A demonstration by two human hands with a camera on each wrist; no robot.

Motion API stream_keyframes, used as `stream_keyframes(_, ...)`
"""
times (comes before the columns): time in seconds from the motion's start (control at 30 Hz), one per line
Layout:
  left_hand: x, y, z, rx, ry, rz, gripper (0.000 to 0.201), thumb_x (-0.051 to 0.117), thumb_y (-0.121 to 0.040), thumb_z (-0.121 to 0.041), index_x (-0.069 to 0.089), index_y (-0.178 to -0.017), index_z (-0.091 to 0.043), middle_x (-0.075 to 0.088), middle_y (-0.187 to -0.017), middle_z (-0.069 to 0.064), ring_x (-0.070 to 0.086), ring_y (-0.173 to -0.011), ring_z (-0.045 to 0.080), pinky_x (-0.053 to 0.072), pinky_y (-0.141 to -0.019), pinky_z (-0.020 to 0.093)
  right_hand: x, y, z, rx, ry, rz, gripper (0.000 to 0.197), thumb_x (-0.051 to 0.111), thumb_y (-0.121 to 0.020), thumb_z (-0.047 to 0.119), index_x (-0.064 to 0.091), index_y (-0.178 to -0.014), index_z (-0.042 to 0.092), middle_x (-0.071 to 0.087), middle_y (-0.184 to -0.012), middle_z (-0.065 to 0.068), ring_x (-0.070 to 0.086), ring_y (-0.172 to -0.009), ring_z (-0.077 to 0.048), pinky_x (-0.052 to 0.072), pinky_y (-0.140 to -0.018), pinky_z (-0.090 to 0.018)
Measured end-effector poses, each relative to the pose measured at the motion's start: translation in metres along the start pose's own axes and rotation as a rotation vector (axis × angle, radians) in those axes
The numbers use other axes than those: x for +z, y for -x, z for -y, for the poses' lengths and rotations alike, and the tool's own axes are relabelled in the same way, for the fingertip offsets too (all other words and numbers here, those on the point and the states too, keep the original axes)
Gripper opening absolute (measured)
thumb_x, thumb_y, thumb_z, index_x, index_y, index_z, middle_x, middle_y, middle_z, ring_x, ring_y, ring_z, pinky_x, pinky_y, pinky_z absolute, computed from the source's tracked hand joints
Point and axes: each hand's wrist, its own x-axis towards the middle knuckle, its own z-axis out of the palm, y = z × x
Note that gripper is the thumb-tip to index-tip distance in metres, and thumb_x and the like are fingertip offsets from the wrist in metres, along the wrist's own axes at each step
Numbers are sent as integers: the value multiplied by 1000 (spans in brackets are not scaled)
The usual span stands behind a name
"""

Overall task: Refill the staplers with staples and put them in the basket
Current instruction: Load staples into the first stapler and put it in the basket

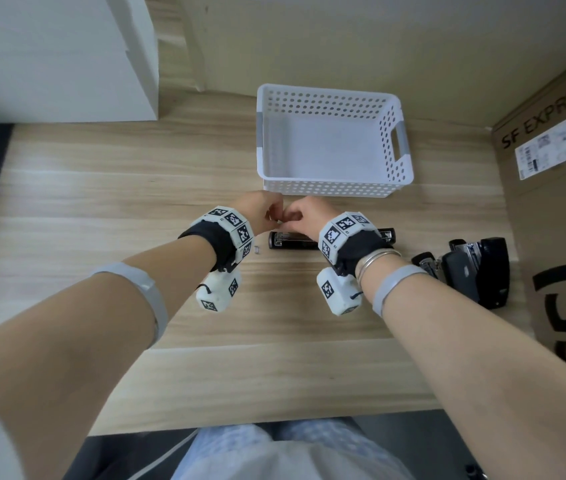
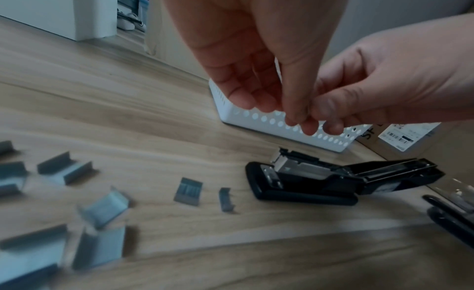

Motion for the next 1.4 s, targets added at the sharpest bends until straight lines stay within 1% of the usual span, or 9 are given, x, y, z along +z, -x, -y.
stream_keyframes(0.13, 8, -1, 0, 2, 22, 35, 20, 65, -82, -11, 60, -100, -4, 67, -108, 12, 54, -83, 18, 40, -73, 23, -2, 4, -10, 79, 150, -32, 18, 75, -79, 25, 72, -95, 18, 65, -85, 6, 61, -83, -13, 45, -74, -23)
stream_keyframes(0.3, 19, -3, 2, -80, -94, 158, 29, 63, -85, -21, 61, -112, -9, 66, -118, 7, 60, -108, 24, 43, -82, 25, 8, 10, -16, 118, 266, -76, 12, 72, -82, 25, 73, -94, 25, 71, -99, 8, 64, -94, -15, 50, -77, -24)
stream_keyframes(0.57, 21, -2, 2, -111, -108, 156, 30, 62, -86, -22, 62, -113, -9, 66, -116, 9, 59, -109, 25, 45, -87, 29, 20, 3, -16, 120, 362, -84, 18, 70, -83, 33, 70, -99, 25, 68, -105, 2, 61, -101, -20, 44, -71, -25)
stream_keyframes(0.7, 21, -2, 5, -90, -112, 155, 30, 61, -86, -21, 62, -113, -9, 66, -117, 8, 59, -110, 25, 45, -88, 29, 21, -2, -18, 139, 243, -116, 23, 67, -82, 44, 73, -88, 23, 69, -95, -1, 55, -98, -19, 49, -81, -32)
stream_keyframes(0.83, 15, 2, 21, -95, -132, 130, 28, 59, -84, -10, 63, -111, -12, 66, -115, 10, 60, -105, 28, 47, -87, 30, 22, -5, -16, 120, 230, -111, 17, 65, -86, 37, 74, -90, 23, 70, -98, 1, 58, -104, -22, 43, -103, -40)
stream_keyframes(0.97, 10, 8, 33, -135, -235, 213, 40, 67, -80, -15, 56, -119, -11, 57, -122, 11, 56, -109, 31, 47, -91, 35, 15, -1, -20, 164, 264, -121, 19, 71, -83, 29, 71, -100, 21, 68, -108, 0, 57, -110, -21, 49, -96, -34)
stream_keyframes(1.13, 14, 10, 38, -156, -335, 270, 42, 69, -81, -13, 56, -120, -8, 53, -127, 13, 53, -116, 31, 45, -93, 30, 1, 8, -29, 255, 316, -100, 26, 62, -89, 10, 67, -112, 22, 55, -131, -4, 48, -125, -25, 45, -101, -38)
stream_keyframes(1.27, 17, 11, 39, -189, -328, 219, 27, 64, -81, -7, 65, -108, -8, 64, -118, 12, 59, -109, 29, 48, -89, 29, 6, 12, -25, 209, 307, -168, 22, 66, -87, 11, 68, -105, 24, 59, -120, -1, 53, -117, -24, 49, -94, -34)
stream_keyframes(1.4, 17, 13, 37, -185, -324, 206, 25, 54, -87, -11, 62, -110, -8, 59, -120, 14, 57, -109, 33, 45, -92, 32, 10, 11, -20, 152, 257, -201, 22, 60, -88, 9, 70, -100, 24, 61, -114, -2, 55, -112, -23, 49, -92, -35)
